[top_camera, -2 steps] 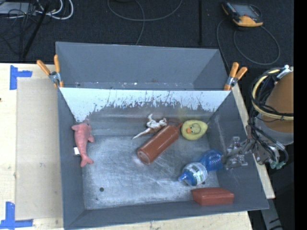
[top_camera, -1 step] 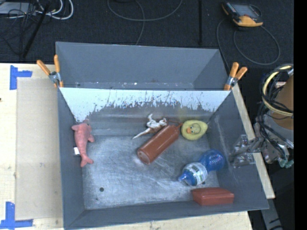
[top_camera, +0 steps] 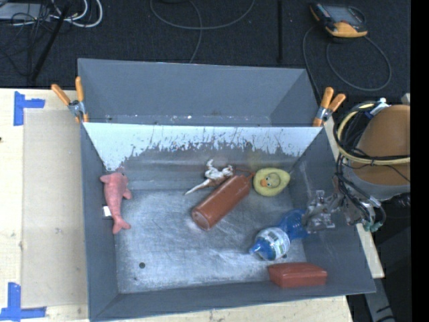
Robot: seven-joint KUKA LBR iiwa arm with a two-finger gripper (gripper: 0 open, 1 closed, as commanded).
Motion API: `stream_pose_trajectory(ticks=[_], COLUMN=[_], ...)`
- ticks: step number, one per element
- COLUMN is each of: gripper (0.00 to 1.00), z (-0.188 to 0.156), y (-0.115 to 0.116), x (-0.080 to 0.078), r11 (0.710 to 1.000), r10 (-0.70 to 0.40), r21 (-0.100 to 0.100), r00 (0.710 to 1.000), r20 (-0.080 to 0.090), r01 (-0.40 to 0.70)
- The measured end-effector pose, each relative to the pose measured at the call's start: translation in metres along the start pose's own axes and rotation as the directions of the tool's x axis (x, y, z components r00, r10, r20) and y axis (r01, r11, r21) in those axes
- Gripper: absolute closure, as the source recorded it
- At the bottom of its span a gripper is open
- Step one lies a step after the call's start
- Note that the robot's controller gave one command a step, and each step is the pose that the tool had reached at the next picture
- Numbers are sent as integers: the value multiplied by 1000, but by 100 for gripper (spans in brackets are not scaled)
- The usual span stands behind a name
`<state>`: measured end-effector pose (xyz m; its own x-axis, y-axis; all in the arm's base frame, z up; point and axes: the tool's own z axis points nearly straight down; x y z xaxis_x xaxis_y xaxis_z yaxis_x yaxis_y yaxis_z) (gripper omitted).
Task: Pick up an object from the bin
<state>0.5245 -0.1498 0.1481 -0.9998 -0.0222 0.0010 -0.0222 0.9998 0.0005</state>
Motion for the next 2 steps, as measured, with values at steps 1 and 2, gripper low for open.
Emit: stream_pose_trajectory(ticks=[1,2], gripper=[100,100], z=[0,-52], y=[0,4], x=[0,-27], r11=[1000,1000], r10=[-1,-13], r21=[0,0], r00=[1000,1000], r20=[0,-1], r01=[1,13])
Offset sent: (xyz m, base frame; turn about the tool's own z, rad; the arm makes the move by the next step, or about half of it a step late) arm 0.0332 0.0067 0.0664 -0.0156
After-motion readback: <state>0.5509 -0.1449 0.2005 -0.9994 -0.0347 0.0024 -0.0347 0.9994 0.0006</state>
